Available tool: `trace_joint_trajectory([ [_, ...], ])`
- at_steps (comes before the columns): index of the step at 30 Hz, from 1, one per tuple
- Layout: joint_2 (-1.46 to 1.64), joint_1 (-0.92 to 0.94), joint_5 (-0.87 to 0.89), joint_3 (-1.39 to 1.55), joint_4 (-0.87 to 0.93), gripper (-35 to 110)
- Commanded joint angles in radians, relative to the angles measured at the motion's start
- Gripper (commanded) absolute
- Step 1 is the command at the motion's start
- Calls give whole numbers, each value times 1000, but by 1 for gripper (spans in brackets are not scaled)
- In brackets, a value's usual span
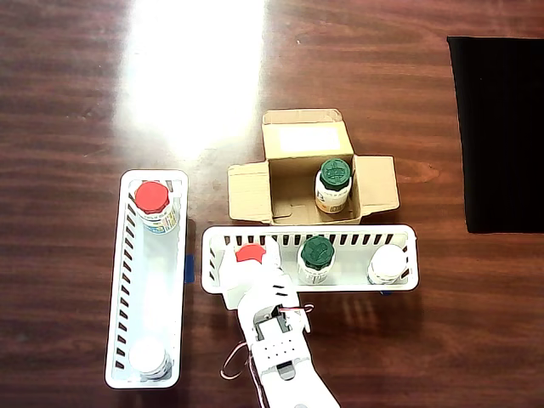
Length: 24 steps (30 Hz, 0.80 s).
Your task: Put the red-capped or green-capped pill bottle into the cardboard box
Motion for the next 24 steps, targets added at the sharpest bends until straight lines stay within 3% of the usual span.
trace_joint_trajectory([
  [1,126,-35,-25,-97,187,-1],
  [6,183,-52,-48,-236,399,-1],
  [13,247,-46,-5,-255,505,4],
  [15,264,-40,5,-259,535,15],
  [19,259,-28,26,-256,546,50],
  [24,218,-54,12,-209,439,84],
])
